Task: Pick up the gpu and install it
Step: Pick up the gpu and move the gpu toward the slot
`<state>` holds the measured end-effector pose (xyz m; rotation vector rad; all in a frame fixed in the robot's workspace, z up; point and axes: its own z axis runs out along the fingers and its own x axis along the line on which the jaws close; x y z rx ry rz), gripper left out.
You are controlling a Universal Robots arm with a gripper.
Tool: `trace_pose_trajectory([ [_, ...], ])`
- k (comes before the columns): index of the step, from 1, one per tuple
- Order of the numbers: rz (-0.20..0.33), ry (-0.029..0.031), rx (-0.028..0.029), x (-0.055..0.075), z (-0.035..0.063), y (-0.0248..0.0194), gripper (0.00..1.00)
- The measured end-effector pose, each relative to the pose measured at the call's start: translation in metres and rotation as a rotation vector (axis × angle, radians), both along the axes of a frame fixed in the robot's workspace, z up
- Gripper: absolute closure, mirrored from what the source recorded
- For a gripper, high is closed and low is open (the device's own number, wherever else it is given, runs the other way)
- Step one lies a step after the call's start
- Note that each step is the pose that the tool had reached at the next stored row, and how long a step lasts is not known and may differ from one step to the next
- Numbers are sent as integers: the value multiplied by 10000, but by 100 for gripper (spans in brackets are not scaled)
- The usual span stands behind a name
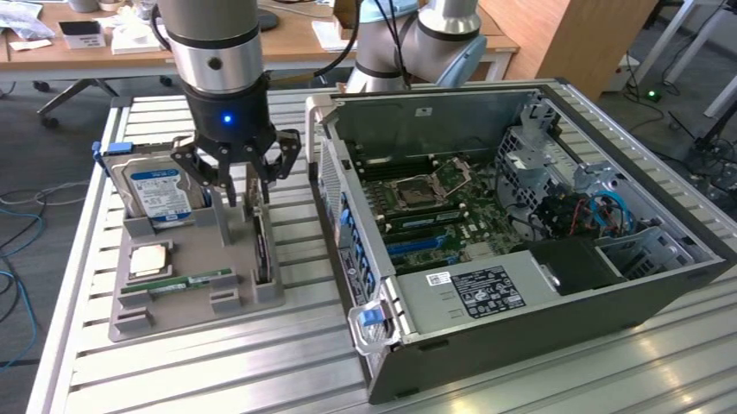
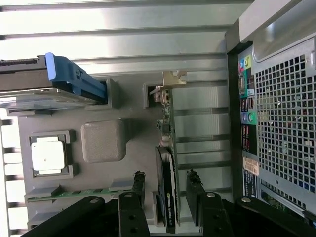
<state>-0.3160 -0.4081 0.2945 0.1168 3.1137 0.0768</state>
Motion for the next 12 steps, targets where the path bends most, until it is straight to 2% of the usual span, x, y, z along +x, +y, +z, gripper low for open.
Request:
trace_pose_trajectory([
  [12,1,0,5,0,-123,0,53],
])
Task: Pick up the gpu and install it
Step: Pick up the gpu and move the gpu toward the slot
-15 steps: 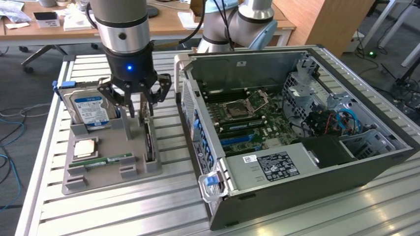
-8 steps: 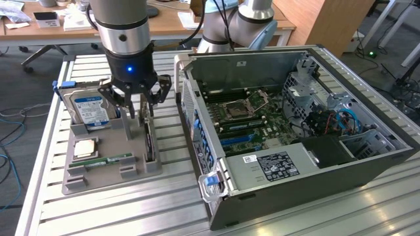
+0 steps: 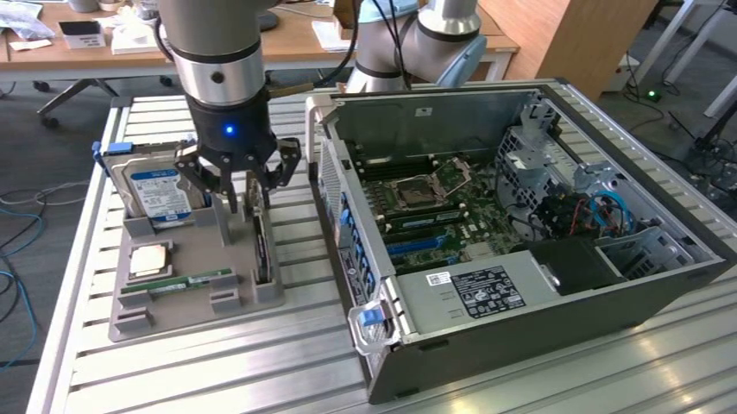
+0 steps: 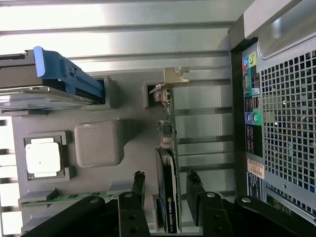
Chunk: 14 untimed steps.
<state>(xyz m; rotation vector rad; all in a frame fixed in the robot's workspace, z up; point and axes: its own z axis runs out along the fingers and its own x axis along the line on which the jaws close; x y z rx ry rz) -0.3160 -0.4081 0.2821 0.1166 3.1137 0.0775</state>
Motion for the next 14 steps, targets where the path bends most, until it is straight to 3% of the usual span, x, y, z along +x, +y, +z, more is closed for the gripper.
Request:
trace_pose_trajectory([
  [14,0,0,1,32,-24,0,53],
])
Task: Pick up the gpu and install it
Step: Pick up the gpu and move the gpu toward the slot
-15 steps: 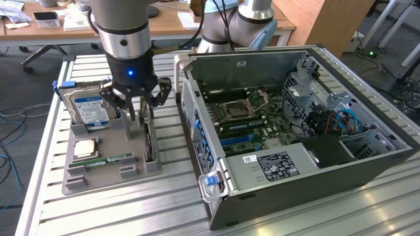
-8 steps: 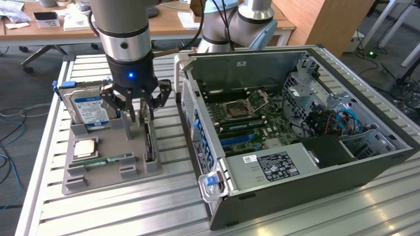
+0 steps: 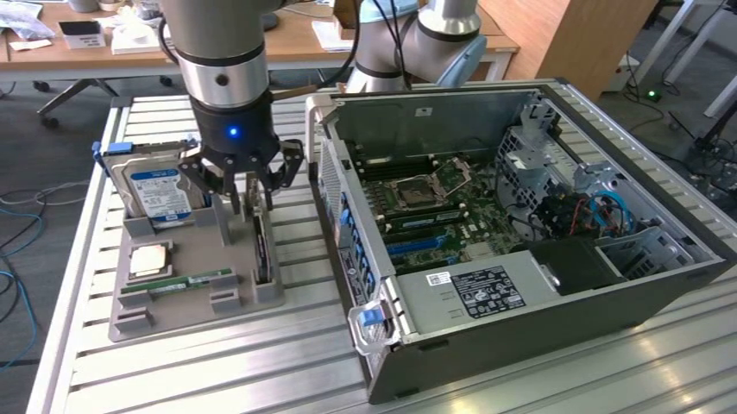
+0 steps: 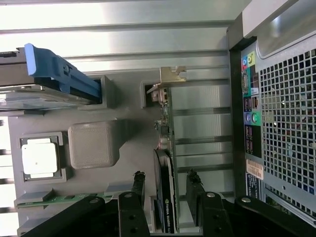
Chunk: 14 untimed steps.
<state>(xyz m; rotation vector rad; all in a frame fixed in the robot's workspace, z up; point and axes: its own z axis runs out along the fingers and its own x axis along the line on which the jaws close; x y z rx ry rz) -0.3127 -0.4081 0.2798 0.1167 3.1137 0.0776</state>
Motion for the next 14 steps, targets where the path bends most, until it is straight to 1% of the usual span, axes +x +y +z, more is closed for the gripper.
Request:
trace_pose_trajectory([
  [4,-2,0,-1,13,-1,-2,53],
  [11,0,1,-1,15,-2,-59,53],
  [14,1,0,-21,15,-2,-78,53],
])
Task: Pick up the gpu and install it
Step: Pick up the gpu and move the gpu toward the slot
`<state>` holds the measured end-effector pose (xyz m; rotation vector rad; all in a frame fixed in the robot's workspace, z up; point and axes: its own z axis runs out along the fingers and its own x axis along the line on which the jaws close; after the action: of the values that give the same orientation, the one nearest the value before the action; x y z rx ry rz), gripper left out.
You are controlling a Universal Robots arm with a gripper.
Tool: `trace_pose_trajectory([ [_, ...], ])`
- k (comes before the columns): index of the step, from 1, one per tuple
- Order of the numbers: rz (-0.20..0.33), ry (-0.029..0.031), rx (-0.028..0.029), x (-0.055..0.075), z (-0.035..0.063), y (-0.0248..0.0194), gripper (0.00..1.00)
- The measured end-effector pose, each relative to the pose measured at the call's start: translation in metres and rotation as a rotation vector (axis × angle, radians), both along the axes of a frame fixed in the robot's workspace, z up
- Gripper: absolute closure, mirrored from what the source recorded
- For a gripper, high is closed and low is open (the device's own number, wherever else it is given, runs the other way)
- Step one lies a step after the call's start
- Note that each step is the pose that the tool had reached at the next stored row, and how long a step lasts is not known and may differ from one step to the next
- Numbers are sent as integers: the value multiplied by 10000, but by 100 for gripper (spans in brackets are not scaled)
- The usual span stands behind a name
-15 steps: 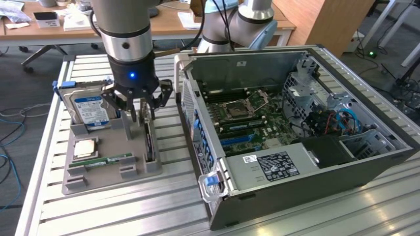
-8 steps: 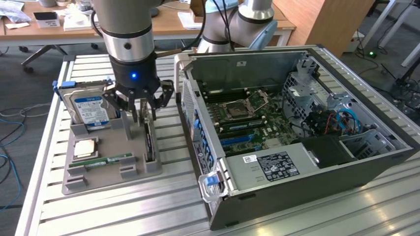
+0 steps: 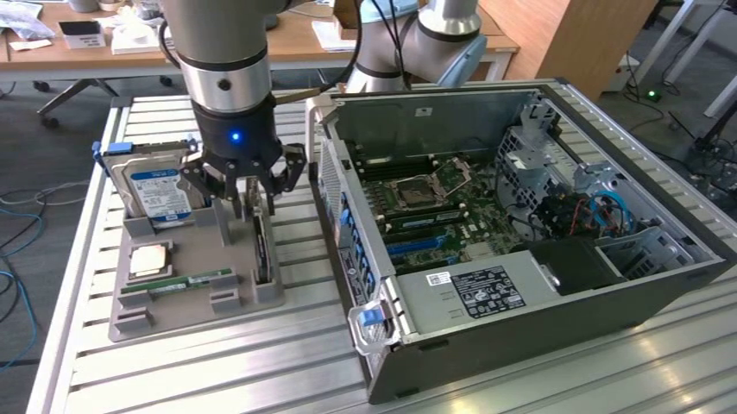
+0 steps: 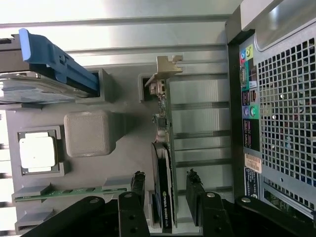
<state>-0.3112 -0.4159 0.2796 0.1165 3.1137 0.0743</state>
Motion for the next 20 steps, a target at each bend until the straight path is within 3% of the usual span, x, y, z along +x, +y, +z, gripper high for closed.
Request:
trace_pose_trajectory([
  [6,-1,1,-26,0,-34,-17,53],
  [20,-1,1,-28,0,-244,-21,53],
])
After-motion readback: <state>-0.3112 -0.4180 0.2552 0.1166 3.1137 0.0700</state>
